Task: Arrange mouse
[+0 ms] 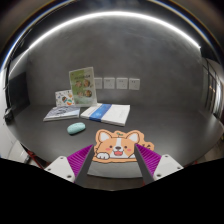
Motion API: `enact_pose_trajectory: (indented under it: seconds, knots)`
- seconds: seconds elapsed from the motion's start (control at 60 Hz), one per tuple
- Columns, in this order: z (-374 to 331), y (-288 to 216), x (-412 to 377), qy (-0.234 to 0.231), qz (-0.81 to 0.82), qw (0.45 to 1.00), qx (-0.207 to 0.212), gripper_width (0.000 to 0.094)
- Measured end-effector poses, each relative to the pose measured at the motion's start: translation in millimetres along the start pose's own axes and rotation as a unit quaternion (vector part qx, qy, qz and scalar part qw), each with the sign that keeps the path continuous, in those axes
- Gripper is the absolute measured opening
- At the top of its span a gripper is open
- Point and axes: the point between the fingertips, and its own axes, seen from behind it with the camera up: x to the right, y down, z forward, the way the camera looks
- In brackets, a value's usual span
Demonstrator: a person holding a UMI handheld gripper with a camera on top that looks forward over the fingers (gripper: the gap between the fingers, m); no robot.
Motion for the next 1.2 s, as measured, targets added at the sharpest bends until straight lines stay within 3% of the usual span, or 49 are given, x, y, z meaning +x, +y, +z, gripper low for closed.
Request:
enact_pose_trajectory:
  seconds: [0.15,0.333,0.533,0.583,0.817,1.083,1.1,1.117,1.2]
  knots:
    - [4,-15,-14,0.004,-0.008,1.0,0.004,0.0838]
    - [67,20,-102,-0.077,0.002,0.996,-0.043,0.0832]
    - [149,55,-193,-0.132,0.0,0.987,-0.095,0.0832]
    - [161,60,-204,-0.129,-0.002,0.985,-0.114,0.083]
    - [237,23,-224,-0.093,-0.025,0.989,-0.109,0.0823]
    - [290,0,-247,-0.062,-0.034,0.989,-0.132,0.081]
    - [292,-1,-248,-0.063,-0.034,0.989,-0.132,0.0848]
    - [293,-2,-248,-0.062,-0.033,0.989,-0.13,0.0827]
    - [299,-4,-242,-0.048,-0.019,0.992,-0.115,0.0526]
